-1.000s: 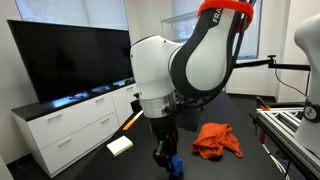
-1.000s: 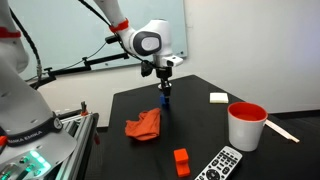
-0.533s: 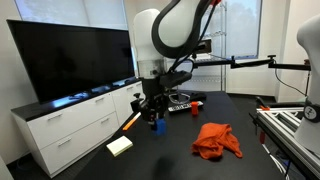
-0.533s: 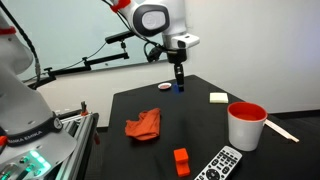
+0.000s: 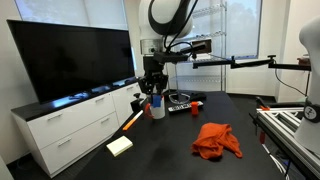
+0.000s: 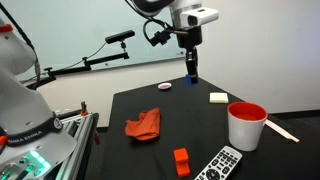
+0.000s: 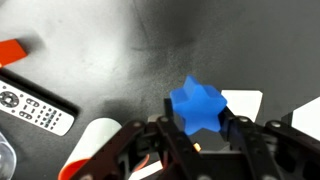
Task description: Put the blue object into the mug
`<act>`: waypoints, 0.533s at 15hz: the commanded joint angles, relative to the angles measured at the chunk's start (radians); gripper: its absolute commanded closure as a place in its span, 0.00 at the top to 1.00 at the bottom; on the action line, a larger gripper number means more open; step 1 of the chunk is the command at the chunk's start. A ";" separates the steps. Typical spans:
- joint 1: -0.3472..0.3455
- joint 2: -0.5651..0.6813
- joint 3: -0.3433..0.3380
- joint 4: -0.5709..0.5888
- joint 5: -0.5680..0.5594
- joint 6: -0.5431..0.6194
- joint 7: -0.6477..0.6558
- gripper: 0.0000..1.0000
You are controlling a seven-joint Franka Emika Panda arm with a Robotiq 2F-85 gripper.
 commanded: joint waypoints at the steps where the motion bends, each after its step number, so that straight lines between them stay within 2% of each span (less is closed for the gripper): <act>1: -0.032 -0.007 -0.031 0.061 0.013 -0.091 0.067 0.19; 8: -0.111 0.073 -0.108 0.217 0.037 -0.239 0.112 0.19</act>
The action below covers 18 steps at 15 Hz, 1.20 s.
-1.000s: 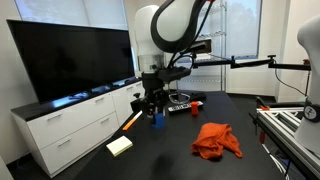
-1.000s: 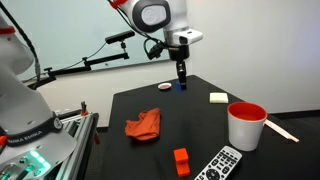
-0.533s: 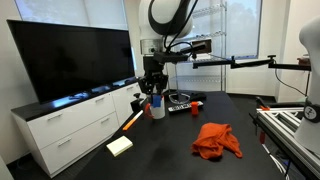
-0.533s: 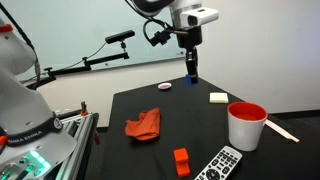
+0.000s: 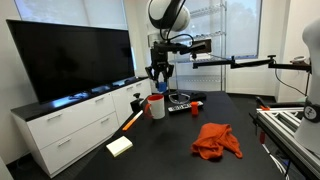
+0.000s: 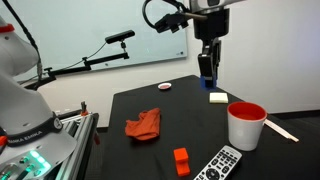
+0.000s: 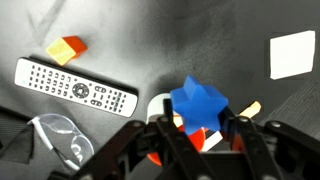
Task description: Put the blue object into the mug
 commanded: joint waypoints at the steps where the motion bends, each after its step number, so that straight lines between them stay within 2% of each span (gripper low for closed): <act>1: -0.015 0.075 -0.012 0.117 0.030 -0.087 0.053 0.19; 4: -0.025 0.168 -0.021 0.217 0.066 -0.141 0.074 0.19; 9: -0.039 0.260 -0.036 0.318 0.114 -0.185 0.090 0.19; 15: -0.037 0.259 -0.052 0.322 0.107 -0.190 0.108 0.19; 18: -0.045 0.301 -0.046 0.367 0.121 -0.199 0.111 0.19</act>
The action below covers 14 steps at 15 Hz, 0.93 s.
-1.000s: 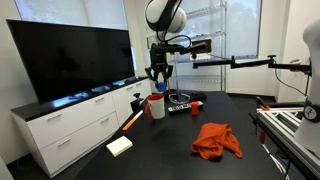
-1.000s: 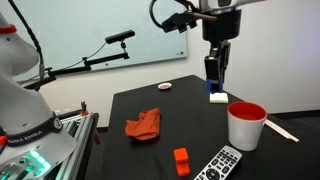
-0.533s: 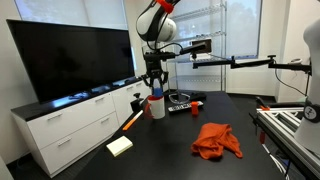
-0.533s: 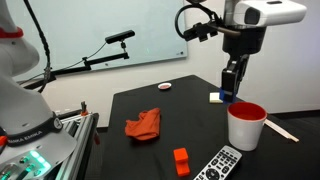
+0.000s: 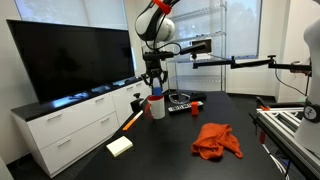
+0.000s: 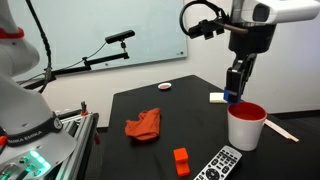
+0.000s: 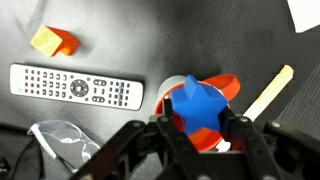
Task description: Put the blue object into the mug
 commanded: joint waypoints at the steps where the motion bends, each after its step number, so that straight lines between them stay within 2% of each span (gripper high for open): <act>1: -0.012 0.045 0.003 0.078 0.035 -0.041 0.013 0.19; 14: -0.038 0.115 0.002 0.165 0.082 -0.055 0.021 0.19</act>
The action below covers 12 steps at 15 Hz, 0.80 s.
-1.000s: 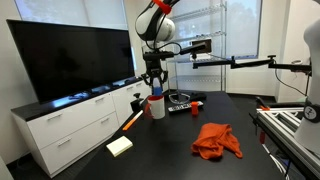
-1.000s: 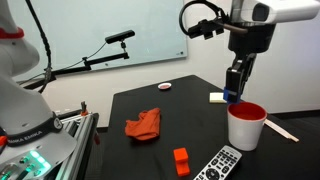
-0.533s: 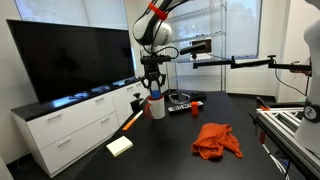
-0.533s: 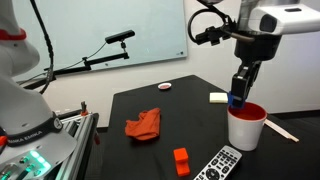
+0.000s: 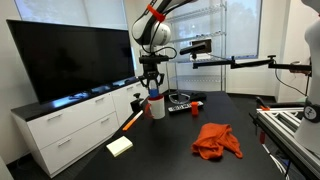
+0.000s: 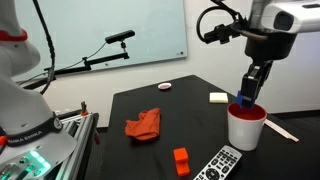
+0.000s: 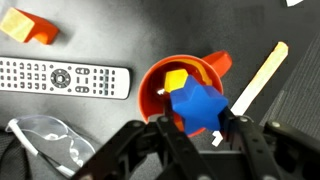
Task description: Put the blue object into the mug
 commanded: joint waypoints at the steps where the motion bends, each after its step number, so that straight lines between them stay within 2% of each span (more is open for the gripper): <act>1: -0.007 0.012 0.003 0.041 0.020 -0.034 0.013 0.19; 9: -0.002 0.018 0.005 0.040 0.019 -0.034 0.011 0.19; 10: -0.005 0.018 0.007 0.043 0.023 -0.043 0.007 0.23; 11: -0.005 0.017 0.007 0.043 0.023 -0.043 0.009 0.69; 12: -0.006 0.017 0.006 0.044 0.023 -0.045 0.008 0.69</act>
